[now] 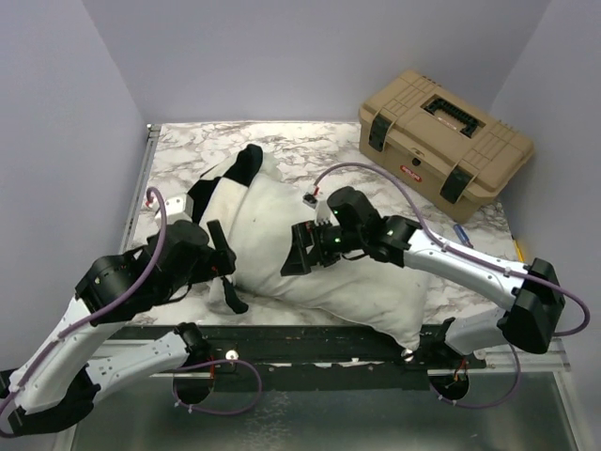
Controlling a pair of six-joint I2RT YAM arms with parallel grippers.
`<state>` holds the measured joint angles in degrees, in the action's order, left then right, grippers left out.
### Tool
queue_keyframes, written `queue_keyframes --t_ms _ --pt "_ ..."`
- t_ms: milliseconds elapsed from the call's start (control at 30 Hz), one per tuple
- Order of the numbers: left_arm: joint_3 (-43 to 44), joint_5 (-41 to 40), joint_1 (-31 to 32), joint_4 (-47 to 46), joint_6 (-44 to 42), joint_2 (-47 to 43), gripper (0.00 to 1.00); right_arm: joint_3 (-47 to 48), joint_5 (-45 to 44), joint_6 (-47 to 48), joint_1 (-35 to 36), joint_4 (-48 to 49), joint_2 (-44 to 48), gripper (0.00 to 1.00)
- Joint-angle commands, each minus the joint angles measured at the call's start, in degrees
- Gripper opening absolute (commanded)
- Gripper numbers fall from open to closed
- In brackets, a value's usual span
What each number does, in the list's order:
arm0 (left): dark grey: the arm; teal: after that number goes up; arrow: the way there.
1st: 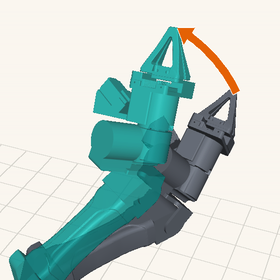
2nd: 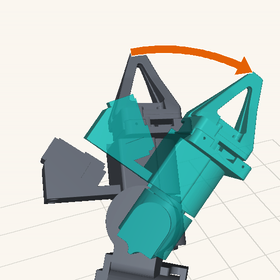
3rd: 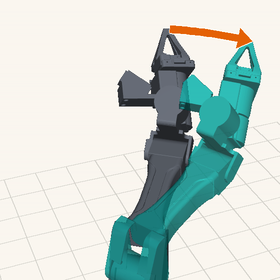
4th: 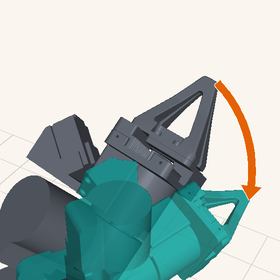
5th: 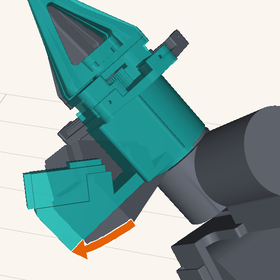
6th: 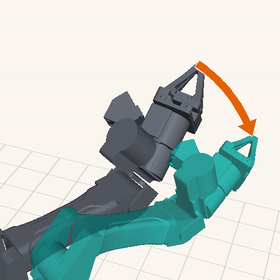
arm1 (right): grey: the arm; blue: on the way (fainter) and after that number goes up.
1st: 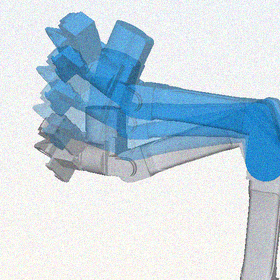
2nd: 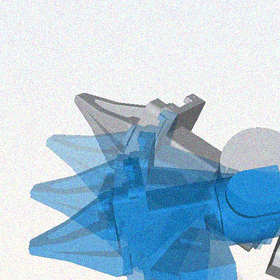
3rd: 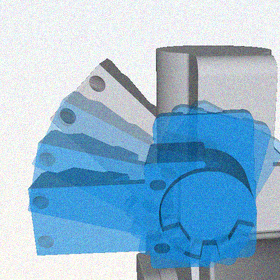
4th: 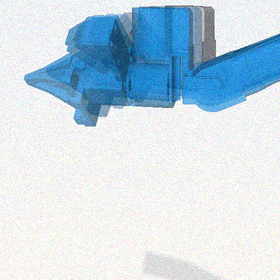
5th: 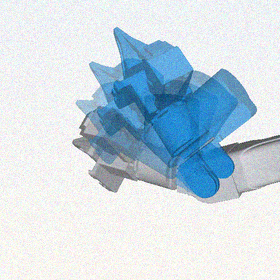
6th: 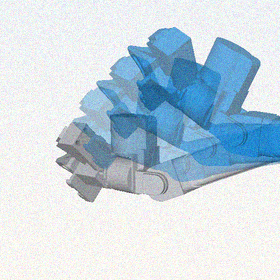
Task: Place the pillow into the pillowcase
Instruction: Stuff the pillow into the pillowcase.
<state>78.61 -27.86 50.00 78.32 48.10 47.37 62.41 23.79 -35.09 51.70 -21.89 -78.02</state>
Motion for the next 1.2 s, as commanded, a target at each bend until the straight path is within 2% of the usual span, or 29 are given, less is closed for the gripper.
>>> queue_keyframes --t_ms 0,133,233,267,300,367,433,467,500,633,667,733,800,867,967,1167 --pt "-13.62 7.02 0.24 -2.9 12.26 -6.06 0.94 4.74 -1.67 1.49 4.61 3.82 -5.18 0.96" --pt "-26.8 6.29 0.22 -9.37 19.14 -14.4 0.8 6.31 -8.81 4.05 8.03 3.4 -8.63 0.95" --pt "-36.15 5.74 0.19 -17.17 20.56 -20.48 0.65 6.48 -15.48 5.82 10.33 3.62 -10.76 0.95" --pt "-38.79 5.71 0.23 -20.29 20.5 -22.47 0.56 6.49 -18.65 6.39 11.18 4.06 -11.61 0.95" --pt "-40.88 5.94 0.2 -23.72 20.26 -23.98 0.4 6.64 -20.18 7.06 11.94 4.28 -12.61 0.95" --pt "-43.09 7.08 0.23 -28.51 19.94 -25.86 0.16 7.32 -26.14 8.14 12.81 4.33 -15.94 0.95" --pt "-42.98 9.35 0.24 -30.88 18.1 -25.59 0.02 8.3 -30.96 7.01 12.9 4.04 -19.21 0.91" --pt "-42.31 10.56 0.21 -31.12 17.32 -24.94 0.0 8.71 -32.34 6.4 12.8 4.53 -20.73 0.87" --pt "-41.6 12.17 0.19 -31.17 16.77 -24.06 0.0 9.41 -32.53 6.38 12.62 5.59 -22.18 0.79" --pt "-39.74 18.18 0.2 -32.05 15.91 -22.68 0.0 15.26 -25.6 6.32 11.63 9.85 -28.58 0.14" --pt "-39.42 18.81 0.19 -32.12 16.01 -22.61 0.0 16.89 -22.59 5.69 11.03 10.46 -30.13 0.03" --pt "-38.52 19.41 0.21 -32.15 16.08 -22.89 0.0 17.32 -15.68 3.23 8.96 14.48 -30.88 0.0" --pt "-37.88 19.69 0.19 -32.03 16.22 -23.33 0.0 14.47 -9.23 -1.18 6.11 24.49 -28.88 0.0" --pt "-37.89 20.57 0.22 -32.4 17.33 -23.63 0.0 12.58 -3.63 -5.57 3.13 30.57 -26.59 0.0" --pt "-38.8 24.07 0.19 -34.66 17.74 -22.66 0.0 13.26 1.43 -9.15 -0.45 33.83 -24.25 0.0" --pt "-38.98 31.62 0.19 -42.92 13.22 -15.97 0.0 16.07 5.48 -13.5 -3.14 37.26 -21.8 0.0"
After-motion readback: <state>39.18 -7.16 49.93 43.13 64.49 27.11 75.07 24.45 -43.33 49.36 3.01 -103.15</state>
